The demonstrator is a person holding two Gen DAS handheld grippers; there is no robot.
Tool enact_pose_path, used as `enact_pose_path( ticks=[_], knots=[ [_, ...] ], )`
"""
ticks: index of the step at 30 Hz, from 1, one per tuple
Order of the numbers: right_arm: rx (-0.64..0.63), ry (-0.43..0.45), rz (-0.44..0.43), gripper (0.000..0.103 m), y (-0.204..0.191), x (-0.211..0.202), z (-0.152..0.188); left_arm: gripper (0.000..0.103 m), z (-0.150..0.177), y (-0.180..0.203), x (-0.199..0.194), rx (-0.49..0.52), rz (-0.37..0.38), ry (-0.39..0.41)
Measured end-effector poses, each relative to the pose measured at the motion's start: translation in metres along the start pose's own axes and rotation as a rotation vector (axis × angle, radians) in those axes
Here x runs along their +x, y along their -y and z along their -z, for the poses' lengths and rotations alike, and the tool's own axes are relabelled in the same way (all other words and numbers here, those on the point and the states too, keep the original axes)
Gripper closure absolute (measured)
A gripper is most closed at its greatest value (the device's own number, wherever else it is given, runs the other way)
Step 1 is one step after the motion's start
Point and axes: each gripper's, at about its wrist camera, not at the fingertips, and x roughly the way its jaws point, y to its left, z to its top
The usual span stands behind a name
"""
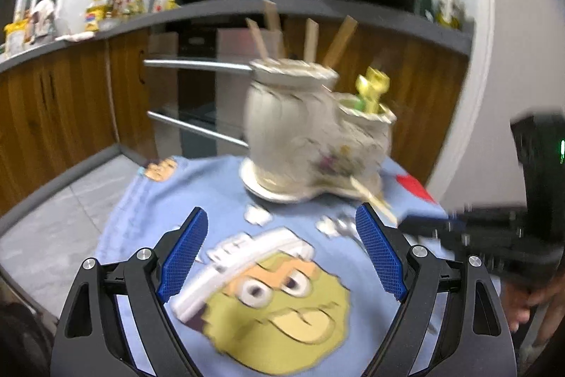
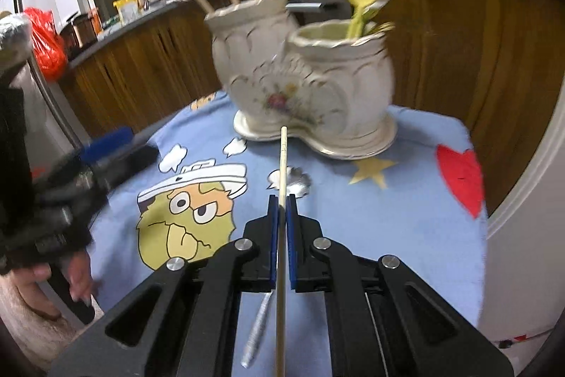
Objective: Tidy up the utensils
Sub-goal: 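Lower the left tool toward the flower-handled spoon while the right tool grasps the last chopstick, then grasp the flower-handled spoon with the left tool while the right tool holds the chopstick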
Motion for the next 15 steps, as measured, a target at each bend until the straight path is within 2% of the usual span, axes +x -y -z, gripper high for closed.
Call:
enact_pose_path(
  ticks=[4, 6, 8, 10, 15],
  knots=[
    [0.011, 0.024, -0.005, 0.098, 0.012, -0.013, 0.0, 0.018, 0.007, 0.04, 0.015, 0.062, 0.036, -0.139],
    [0.016, 0.036, -0.01, 0.098, 0.016, -0.018, 0.001, 0.025, 0.011, 0.056, 0.026, 0.08, 0.048, -0.21],
    [0.017, 0.049, -0.014, 0.098, 0.019, -0.023, 0.001, 0.04, 0.017, 0.067, 0.037, 0.09, 0.053, -0.277],
    [0.016, 0.055, -0.016, 0.098, 0.023, -0.026, 0.002, 0.041, 0.019, 0.071, 0.041, 0.081, 0.051, -0.303],
    [0.029, 0.058, -0.02, 0.098, 0.032, -0.031, 0.006, 0.041, 0.021, 0.069, 0.042, 0.057, 0.023, -0.305]
  ],
)
